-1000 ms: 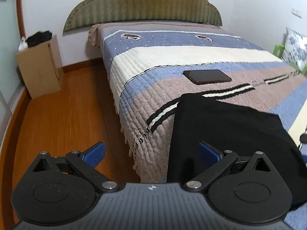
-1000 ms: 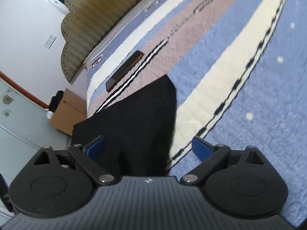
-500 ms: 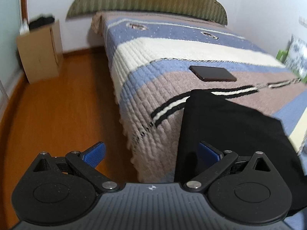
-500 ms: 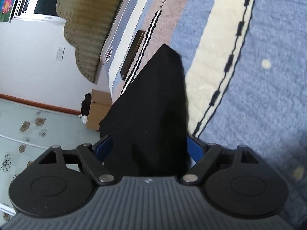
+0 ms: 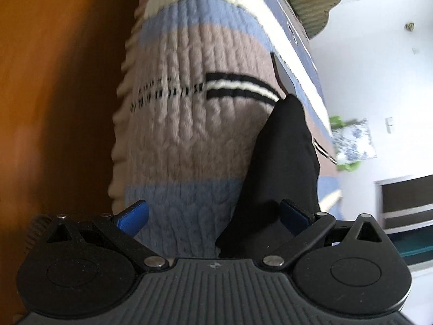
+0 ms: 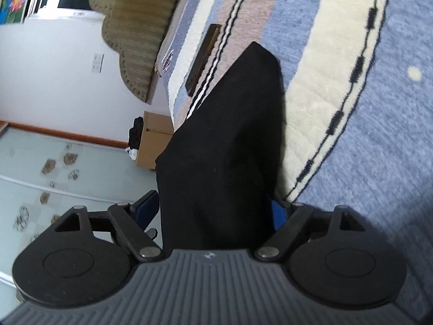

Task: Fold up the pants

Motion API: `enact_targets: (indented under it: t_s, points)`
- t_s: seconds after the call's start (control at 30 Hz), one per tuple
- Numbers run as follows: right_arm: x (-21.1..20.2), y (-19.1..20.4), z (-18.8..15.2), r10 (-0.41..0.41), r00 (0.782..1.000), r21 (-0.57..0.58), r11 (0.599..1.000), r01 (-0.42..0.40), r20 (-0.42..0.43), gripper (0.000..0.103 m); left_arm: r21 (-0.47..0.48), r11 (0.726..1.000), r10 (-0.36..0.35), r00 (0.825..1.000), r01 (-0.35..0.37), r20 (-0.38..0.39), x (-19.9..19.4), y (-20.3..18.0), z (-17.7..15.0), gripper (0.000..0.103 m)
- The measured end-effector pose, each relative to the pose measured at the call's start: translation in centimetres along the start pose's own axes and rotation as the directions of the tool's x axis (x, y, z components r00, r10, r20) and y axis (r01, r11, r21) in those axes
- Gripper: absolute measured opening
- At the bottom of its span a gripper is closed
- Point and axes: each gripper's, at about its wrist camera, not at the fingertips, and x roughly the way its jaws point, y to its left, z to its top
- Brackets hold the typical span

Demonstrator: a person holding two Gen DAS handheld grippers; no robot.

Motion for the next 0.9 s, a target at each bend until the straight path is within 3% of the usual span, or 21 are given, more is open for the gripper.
enact_targets:
  t_s: [0.1,0.2,0.23,0.33,0.37,0.43,0.47,0.53,0.63,0.7,0.73,0.83,0.9]
  points:
    - [-0.4,0.0,-0.2,0.006,1.0,0.0,1.0,-0.006,0.008,0.079,-0.074,0.985,-0.158,0.985,0.154,-0.062,0.8,1.5,0.1,0.103]
    - [-0.2,-0.5,-0.1,-0.008,1.0,0.025,1.0,0.008,0.008,0.079,-0.121,0.935,-0.347,0.93,0.333,-0.121,2.0,1.9,0.0,0.103]
    - [-0.1,-0.5,-0.1,-0.019,1.0,0.018,1.0,0.019,0.005,0.079,-0.125,0.931,-0.359,0.924,0.344,-0.132,2.4,1.9,0.0,0.103]
    - [0.4,0.2,-0.3,-0.061,0.998,-0.03,0.998,0.061,-0.002,0.082,-0.134,0.938,-0.336,0.931,0.319,-0.142,3.7,2.2,-0.2,0.103]
    - [0.4,0.3,-0.4,-0.069,0.998,-0.039,0.997,0.069,-0.002,0.083,-0.169,0.919,-0.38,0.914,0.356,-0.142,4.2,2.7,-0.5,0.103]
    - [0.6,0.5,-0.4,-0.081,0.997,-0.047,0.996,0.08,-0.001,0.084,-0.244,0.854,-0.501,0.854,0.46,-0.141,5.3,3.6,-1.1,0.103]
    - [0.6,0.5,-0.5,-0.081,0.997,-0.045,0.996,0.081,0.001,0.084,-0.272,0.831,-0.531,0.837,0.485,-0.131,5.8,4.0,-1.4,0.103]
    - [0.6,0.5,-0.4,-0.083,0.997,-0.041,0.996,0.083,0.004,0.084,-0.318,0.817,-0.541,0.83,0.481,-0.135,6.9,4.7,-1.9,0.103]
    - [0.7,0.5,-0.4,-0.088,0.996,-0.035,0.995,0.088,0.009,0.085,-0.39,0.76,-0.592,0.801,0.52,-0.087,7.8,5.6,-2.8,0.103]
    - [0.7,0.6,-0.4,-0.09,0.996,-0.038,0.995,0.091,0.011,0.086,-0.4,0.71,-0.65,0.758,0.58,-0.055,7.7,5.8,-3.1,0.103]
    - [0.8,0.7,-0.5,-0.091,0.996,-0.043,0.995,0.092,0.011,0.086,-0.402,0.693,-0.664,0.747,0.599,-0.032,7.4,5.8,-3.1,0.103]
    - [1.1,0.8,-0.4,-0.097,0.995,-0.048,0.994,0.098,0.012,0.087,-0.363,0.704,-0.658,0.753,0.611,-0.007,6.6,5.4,-2.5,0.103]
    - [1.2,0.8,-0.3,-0.099,0.995,-0.048,0.994,0.1,0.014,0.087,-0.329,0.692,-0.678,0.735,0.642,0.008,6.2,4.7,-2.0,0.103]
